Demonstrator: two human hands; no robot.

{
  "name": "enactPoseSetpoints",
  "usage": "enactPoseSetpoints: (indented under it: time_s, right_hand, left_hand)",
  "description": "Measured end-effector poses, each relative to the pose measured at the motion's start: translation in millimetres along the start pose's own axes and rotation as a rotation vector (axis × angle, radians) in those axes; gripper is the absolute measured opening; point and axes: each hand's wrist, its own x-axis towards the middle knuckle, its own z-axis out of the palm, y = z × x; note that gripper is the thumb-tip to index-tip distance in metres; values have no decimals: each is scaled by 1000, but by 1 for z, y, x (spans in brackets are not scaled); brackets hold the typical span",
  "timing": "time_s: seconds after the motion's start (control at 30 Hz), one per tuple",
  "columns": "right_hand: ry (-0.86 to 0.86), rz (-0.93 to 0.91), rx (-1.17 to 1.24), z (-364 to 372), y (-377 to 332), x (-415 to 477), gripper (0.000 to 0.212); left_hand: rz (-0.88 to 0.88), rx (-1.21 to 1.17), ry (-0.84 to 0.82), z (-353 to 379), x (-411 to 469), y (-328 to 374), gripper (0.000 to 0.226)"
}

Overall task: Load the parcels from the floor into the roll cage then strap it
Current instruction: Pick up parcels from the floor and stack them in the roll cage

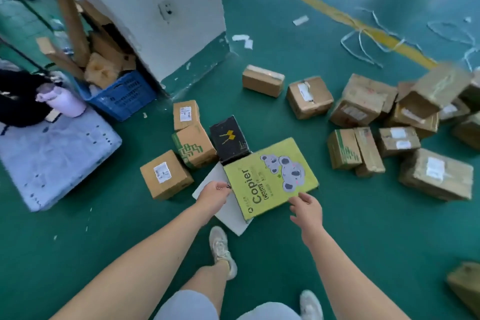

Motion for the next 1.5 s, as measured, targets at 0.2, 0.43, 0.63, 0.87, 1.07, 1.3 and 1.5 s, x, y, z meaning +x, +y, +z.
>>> enactPoseSetpoints:
  time_s: [0.2,0.43,0.63,0.87,1.07,1.3,1.5]
  right_hand:
    - [93,157,99,64,24,31,50]
    - [189,315,121,107,87,113,49]
    - [153,400,100,150,161,220,52]
    - [110,504,80,189,233,329,49]
    - [194,605,206,214,266,380,78]
    - [217,624,430,230,305,417,54]
    - [212,616,537,239,321,426,53]
  left_hand:
    - [-64,176,-105,-26,101,-4,32]
    - [-142,255,-194,8,213,-43,34]
    - [-214,309,-268,60,325,-106,35]
    - [-305,294,-285,103,444,-175,38]
    - [-356,205,-239,122,506,-213,58]
    - [-417,-64,-162,151,539,-233,86]
    - [-417,-175,-123,162,554,-237,70]
